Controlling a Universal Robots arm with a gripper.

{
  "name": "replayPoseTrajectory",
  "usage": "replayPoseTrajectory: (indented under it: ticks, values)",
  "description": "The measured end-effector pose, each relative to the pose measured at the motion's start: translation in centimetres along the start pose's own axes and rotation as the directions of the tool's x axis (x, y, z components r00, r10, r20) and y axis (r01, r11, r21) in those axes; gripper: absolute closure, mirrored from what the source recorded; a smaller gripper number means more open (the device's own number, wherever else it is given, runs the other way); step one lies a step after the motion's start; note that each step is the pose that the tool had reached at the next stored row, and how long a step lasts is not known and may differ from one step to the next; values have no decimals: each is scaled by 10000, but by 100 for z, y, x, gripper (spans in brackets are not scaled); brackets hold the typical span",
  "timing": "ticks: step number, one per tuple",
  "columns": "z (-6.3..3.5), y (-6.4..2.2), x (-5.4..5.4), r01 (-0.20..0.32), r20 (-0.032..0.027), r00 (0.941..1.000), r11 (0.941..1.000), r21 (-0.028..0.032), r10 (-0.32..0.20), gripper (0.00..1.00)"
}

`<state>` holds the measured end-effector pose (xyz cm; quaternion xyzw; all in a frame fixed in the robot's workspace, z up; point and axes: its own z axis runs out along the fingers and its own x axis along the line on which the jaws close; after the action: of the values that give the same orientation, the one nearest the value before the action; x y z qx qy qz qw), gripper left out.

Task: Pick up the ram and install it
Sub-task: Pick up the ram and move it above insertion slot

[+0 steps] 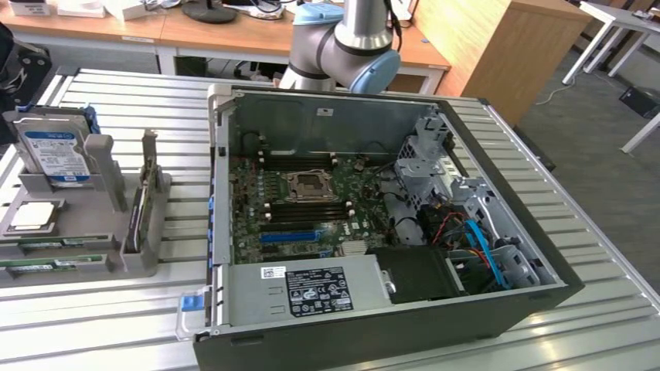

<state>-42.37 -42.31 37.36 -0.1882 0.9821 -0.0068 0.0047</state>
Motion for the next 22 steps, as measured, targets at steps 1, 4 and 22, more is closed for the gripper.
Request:
replayPoseTrajectory:
  ticks: [1,4,22]
  values:
    - [0,0,0,151,-13,9999,9999,37,-151,89]
    - [0,0,0,616,-53,9981,9980,141,-615,89]
    - [0,0,0,3425,-339,9395,9373,645,-3409,89]
